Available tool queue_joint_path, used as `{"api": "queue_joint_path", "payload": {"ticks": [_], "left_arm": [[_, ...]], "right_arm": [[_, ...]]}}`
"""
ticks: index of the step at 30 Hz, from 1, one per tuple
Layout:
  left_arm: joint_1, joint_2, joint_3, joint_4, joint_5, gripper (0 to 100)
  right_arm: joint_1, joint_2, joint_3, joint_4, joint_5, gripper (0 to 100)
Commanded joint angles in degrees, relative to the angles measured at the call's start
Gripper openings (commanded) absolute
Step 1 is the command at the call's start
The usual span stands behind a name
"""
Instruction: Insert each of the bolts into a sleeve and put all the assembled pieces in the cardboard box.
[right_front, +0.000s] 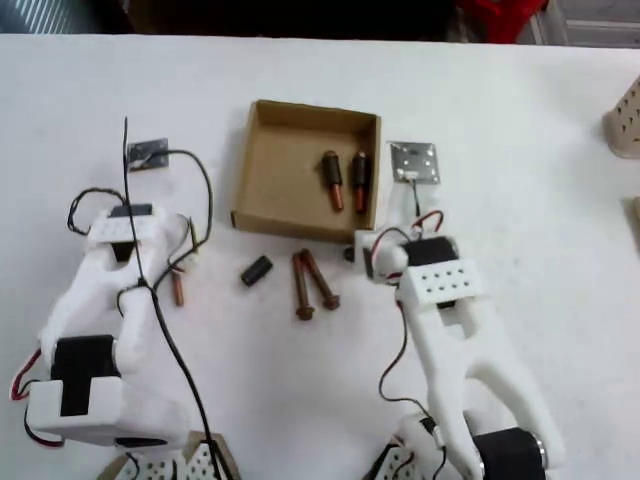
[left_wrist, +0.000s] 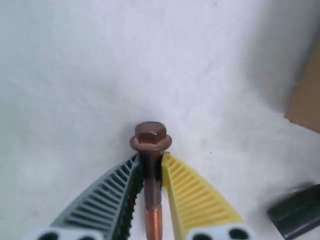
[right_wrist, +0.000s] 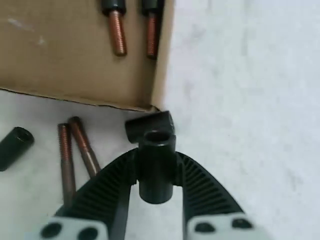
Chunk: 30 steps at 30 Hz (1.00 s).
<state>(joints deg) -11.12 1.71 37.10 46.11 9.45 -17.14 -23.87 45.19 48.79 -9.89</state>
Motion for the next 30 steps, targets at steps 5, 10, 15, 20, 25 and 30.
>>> {"api": "queue_joint_path", "payload": {"ticks": [5, 10, 15, 20, 25, 30], "left_arm": [[-0.92, -0.31, -1.93, -1.58, -0.7, 2], [-0.92, -0.31, -1.93, -1.58, -0.7, 2], [-0.92, -0.31, -1.93, -1.58, -0.7, 2], [-0.92, -0.31, -1.93, -1.58, -0.7, 2], [-0.92, -0.31, -1.93, -1.58, -0.7, 2], [-0.92, -0.31, -1.93, -1.58, -0.7, 2]], "right_arm": [[-7.6, -2.68, 3.78, -12.7, -1.14, 1.7], [-9.98, -2.68, 11.34, -27.3, -1.14, 1.7], [-10.07, -2.68, 17.23, -40.13, -1.14, 1.7], [-10.68, -2.68, 21.98, -51.38, -1.14, 1.7], [-14.55, -2.68, 28.4, -65.98, -1.14, 1.7], [-18.15, -2.24, 35.6, -84.09, -1.14, 1.6]]}}
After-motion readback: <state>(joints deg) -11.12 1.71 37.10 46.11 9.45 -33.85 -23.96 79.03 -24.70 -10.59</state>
